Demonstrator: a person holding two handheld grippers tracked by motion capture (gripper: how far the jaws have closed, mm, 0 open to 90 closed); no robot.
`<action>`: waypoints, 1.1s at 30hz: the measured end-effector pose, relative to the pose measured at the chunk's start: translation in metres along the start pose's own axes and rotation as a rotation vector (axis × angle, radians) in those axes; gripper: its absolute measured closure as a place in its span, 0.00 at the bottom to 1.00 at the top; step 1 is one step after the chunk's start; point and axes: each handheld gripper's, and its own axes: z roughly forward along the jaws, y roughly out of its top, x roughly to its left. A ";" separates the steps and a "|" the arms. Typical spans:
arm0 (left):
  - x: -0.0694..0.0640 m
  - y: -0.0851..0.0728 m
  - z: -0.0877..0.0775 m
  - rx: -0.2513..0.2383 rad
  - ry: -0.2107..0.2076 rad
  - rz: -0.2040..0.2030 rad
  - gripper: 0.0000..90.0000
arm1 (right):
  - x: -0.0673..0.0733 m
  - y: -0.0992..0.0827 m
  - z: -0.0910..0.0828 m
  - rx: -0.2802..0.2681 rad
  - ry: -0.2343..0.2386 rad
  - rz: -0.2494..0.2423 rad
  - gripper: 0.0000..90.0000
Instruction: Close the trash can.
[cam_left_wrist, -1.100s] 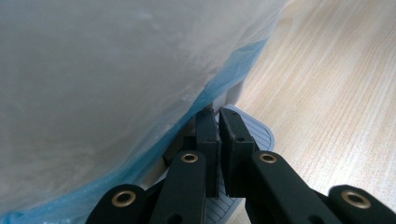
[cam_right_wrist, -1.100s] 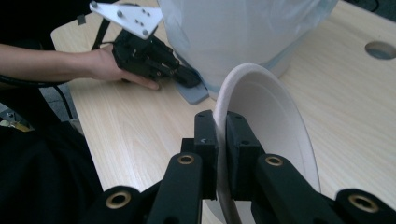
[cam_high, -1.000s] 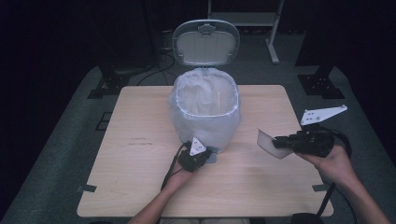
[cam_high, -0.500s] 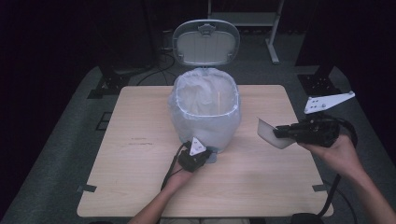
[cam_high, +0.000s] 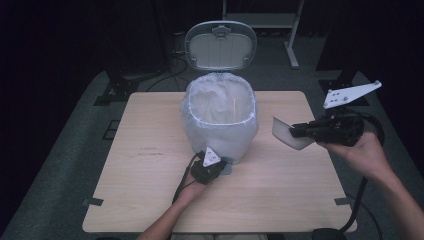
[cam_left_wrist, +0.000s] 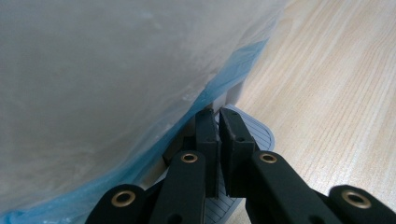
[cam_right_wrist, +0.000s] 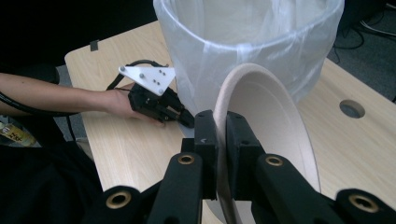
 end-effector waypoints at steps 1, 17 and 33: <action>0.000 0.000 0.000 0.000 0.000 0.000 0.97 | 0.000 0.003 -0.001 -0.003 0.000 -0.005 0.93; 0.000 0.000 0.000 0.003 0.001 0.003 0.97 | 0.008 0.041 -0.003 0.000 -0.005 -0.051 0.93; 0.000 0.000 0.000 0.001 0.001 0.003 0.97 | 0.016 0.075 -0.002 -0.006 -0.004 -0.098 0.93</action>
